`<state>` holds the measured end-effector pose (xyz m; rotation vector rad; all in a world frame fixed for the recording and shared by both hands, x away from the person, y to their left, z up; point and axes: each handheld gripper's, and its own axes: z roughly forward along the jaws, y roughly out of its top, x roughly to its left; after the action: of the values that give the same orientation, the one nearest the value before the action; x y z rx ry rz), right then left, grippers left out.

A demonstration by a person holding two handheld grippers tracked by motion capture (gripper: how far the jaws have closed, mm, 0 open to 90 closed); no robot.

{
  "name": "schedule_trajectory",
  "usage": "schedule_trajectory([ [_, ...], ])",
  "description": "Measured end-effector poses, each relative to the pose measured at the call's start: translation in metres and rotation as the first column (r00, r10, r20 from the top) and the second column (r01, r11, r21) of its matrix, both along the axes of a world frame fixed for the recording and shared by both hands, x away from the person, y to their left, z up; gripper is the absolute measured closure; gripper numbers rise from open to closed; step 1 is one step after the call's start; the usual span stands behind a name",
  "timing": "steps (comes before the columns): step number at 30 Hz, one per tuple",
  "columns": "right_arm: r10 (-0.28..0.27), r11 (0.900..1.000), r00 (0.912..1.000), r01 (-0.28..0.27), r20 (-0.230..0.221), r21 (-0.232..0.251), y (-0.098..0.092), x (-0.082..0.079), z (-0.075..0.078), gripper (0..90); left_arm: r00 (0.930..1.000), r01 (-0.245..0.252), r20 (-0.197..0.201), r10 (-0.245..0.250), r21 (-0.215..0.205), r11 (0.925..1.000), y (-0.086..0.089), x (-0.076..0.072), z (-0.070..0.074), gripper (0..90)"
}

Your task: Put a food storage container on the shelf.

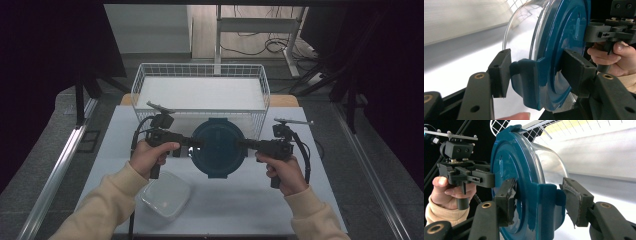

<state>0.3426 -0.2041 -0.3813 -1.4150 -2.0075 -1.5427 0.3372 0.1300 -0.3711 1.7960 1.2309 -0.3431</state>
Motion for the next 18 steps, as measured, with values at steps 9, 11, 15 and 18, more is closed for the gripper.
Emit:
schedule_trajectory([
  [9,0.012,1.000,0.9993,-0.011,0.035,-0.020,0.013,0.010,0.018,45.9,0.9994,-0.020,0.029,0.020,-0.023,0.9995,0.012,0.003,0.010,42.5],
  [11,0.014,1.000,0.9991,-0.013,0.040,-0.021,0.014,0.011,0.020,45.9,0.9989,-0.024,0.038,0.025,-0.026,0.9994,0.014,0.003,0.013,42.5],
  [15,0.021,0.999,0.9980,-0.019,0.059,-0.029,0.020,0.013,0.031,45.9,0.9978,-0.038,0.053,0.041,-0.043,0.9984,0.020,0.003,0.021,42.4],
  [18,0.026,0.999,0.9970,-0.023,0.072,-0.038,0.024,0.015,0.040,45.9,0.9968,-0.043,0.065,0.046,-0.047,0.9980,0.024,0.004,0.027,42.4],
])
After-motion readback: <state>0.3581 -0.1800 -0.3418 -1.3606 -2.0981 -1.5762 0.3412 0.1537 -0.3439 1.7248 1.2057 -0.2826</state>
